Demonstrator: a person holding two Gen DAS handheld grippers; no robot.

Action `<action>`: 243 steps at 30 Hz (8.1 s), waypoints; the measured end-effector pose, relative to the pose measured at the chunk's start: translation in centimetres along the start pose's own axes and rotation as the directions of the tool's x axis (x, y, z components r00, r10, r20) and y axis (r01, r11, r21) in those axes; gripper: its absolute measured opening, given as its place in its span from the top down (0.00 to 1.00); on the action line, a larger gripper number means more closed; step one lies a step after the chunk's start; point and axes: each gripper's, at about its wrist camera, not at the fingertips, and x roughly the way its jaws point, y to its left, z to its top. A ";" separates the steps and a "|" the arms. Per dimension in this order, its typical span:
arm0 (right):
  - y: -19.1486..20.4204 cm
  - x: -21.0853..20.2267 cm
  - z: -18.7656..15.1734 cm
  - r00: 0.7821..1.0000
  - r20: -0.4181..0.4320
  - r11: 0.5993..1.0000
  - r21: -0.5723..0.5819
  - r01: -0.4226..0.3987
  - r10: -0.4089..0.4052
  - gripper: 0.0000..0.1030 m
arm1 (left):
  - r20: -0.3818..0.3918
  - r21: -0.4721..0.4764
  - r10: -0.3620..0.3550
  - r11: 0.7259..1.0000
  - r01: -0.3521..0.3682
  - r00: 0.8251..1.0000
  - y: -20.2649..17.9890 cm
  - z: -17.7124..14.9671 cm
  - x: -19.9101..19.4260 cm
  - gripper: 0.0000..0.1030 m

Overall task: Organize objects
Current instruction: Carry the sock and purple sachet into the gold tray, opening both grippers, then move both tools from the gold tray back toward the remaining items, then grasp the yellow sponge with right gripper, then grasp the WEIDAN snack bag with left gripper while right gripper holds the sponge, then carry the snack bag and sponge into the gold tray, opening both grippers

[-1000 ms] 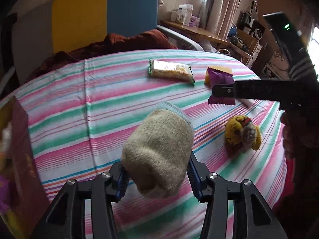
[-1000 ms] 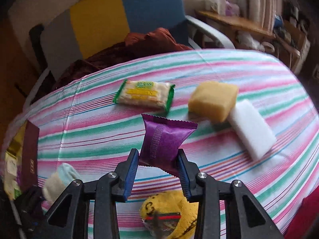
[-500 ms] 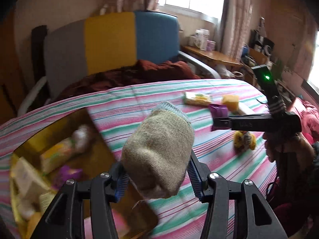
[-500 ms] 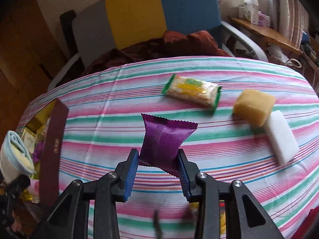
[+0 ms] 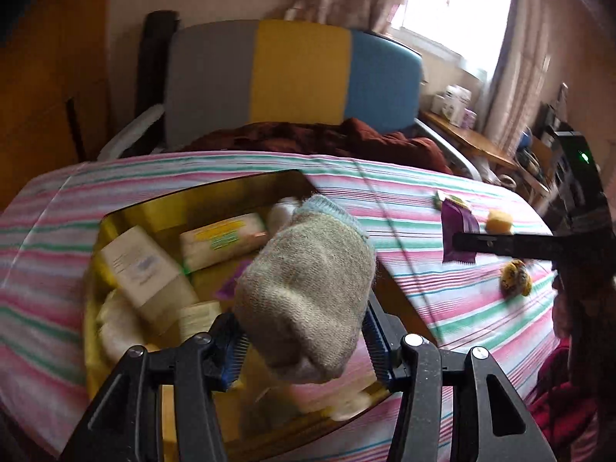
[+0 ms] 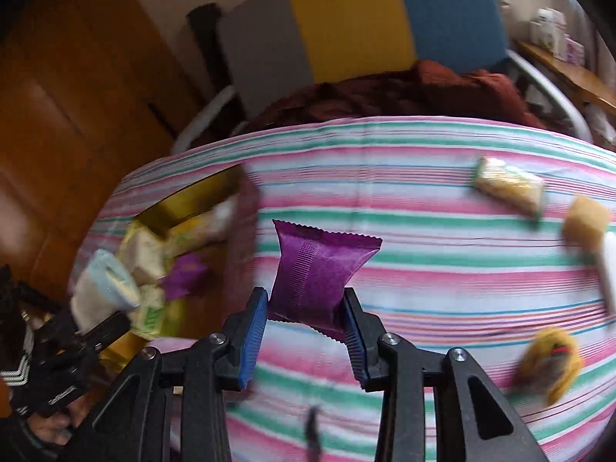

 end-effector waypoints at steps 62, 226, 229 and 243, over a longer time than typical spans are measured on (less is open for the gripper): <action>11.3 2.7 -4.6 0.993 0.038 0.977 -0.181 0.115 -0.110 0.53 | 0.075 -0.013 0.232 0.973 -0.231 0.970 3.5 -3.1 -5.3 0.20; -25.7 -1.0 3.6 0.936 -0.089 0.940 -0.049 0.337 -0.340 0.29 | -0.405 0.436 -0.142 0.838 0.327 0.903 -26.9 4.1 23.5 0.35; -25.9 -1.3 3.6 0.930 -0.071 0.932 -0.061 0.357 -0.361 0.42 | -0.391 0.425 -0.143 0.848 0.316 0.909 -27.0 4.1 23.8 0.34; -25.9 -2.2 3.7 0.934 -0.020 0.932 -0.061 0.356 -0.358 0.52 | -0.310 0.433 -0.116 0.867 0.249 0.944 -25.0 4.6 19.4 0.52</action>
